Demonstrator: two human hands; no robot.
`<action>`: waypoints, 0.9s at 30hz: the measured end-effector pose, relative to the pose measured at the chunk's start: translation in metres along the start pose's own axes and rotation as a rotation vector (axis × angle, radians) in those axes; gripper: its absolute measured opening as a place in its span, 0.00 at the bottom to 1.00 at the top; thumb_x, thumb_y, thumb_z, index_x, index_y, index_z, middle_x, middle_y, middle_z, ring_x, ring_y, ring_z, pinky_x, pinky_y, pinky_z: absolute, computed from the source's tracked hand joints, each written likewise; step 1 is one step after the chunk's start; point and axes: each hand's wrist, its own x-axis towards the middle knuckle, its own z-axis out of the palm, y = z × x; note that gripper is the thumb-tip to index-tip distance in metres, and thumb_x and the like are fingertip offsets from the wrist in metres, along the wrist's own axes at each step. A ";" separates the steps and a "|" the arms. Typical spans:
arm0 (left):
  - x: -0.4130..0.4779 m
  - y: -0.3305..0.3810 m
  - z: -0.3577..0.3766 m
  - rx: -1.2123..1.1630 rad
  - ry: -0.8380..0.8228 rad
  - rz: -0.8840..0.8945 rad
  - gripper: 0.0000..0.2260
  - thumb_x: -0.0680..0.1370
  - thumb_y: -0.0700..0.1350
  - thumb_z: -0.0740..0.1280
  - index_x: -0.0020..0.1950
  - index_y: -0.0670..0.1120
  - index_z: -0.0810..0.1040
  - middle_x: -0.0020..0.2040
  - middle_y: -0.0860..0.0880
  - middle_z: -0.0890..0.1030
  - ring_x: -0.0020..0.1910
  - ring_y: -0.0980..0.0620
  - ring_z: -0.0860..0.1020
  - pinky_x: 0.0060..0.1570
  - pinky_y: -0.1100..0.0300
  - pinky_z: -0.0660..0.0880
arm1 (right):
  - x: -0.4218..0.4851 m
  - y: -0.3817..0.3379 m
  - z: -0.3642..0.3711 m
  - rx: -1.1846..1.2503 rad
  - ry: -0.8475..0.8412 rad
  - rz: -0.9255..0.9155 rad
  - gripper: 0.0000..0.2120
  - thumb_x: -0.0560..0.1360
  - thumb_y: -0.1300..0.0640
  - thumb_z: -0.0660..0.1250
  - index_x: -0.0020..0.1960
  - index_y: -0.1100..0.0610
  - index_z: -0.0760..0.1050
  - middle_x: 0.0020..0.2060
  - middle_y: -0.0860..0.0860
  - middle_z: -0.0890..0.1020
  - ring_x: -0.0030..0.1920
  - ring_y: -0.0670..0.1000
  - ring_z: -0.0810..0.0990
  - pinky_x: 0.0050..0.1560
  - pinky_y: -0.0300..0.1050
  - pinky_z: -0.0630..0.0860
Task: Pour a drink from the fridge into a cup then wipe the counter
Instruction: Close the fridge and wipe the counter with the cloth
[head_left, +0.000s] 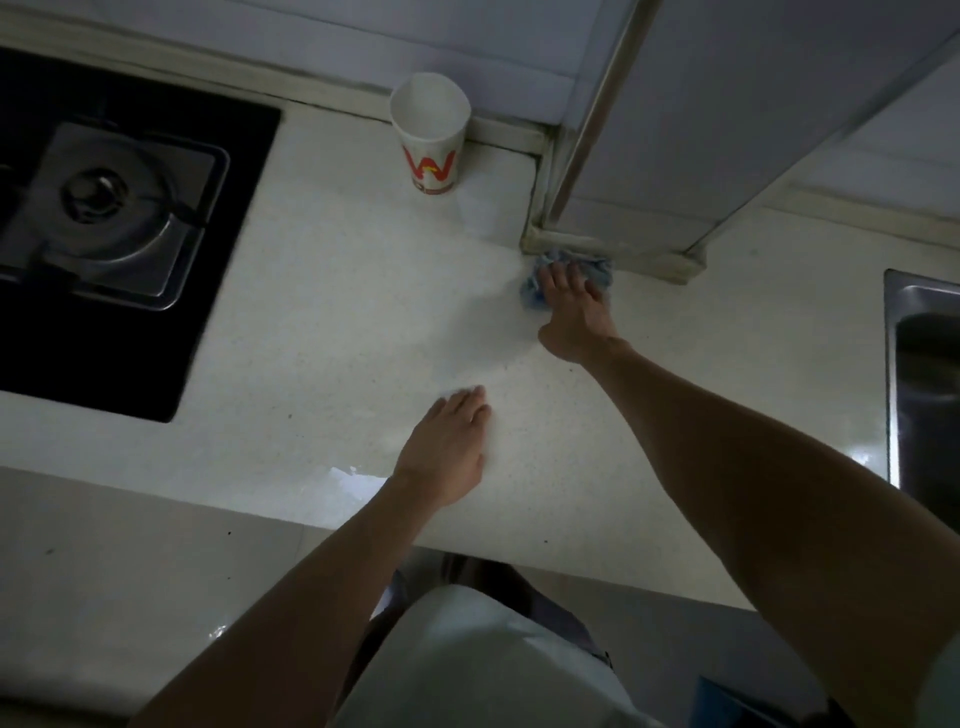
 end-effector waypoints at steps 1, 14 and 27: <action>-0.002 0.000 0.000 -0.004 0.001 0.009 0.26 0.80 0.44 0.58 0.77 0.42 0.58 0.79 0.44 0.53 0.78 0.47 0.54 0.76 0.52 0.54 | -0.002 -0.001 -0.001 -0.001 -0.010 0.001 0.40 0.75 0.61 0.61 0.79 0.55 0.43 0.79 0.54 0.44 0.78 0.55 0.41 0.78 0.51 0.42; -0.073 -0.017 0.020 -0.021 0.096 0.094 0.20 0.76 0.38 0.62 0.67 0.37 0.73 0.72 0.40 0.69 0.70 0.44 0.68 0.71 0.52 0.64 | -0.166 -0.076 0.091 0.084 0.029 0.007 0.40 0.74 0.66 0.59 0.80 0.54 0.43 0.79 0.52 0.42 0.78 0.53 0.37 0.78 0.53 0.39; -0.102 -0.045 0.028 -0.104 0.077 0.082 0.25 0.79 0.42 0.61 0.76 0.41 0.61 0.79 0.45 0.57 0.77 0.49 0.56 0.76 0.55 0.56 | -0.258 -0.159 0.162 0.125 0.064 0.109 0.34 0.73 0.56 0.46 0.79 0.56 0.46 0.77 0.52 0.43 0.75 0.54 0.34 0.77 0.53 0.37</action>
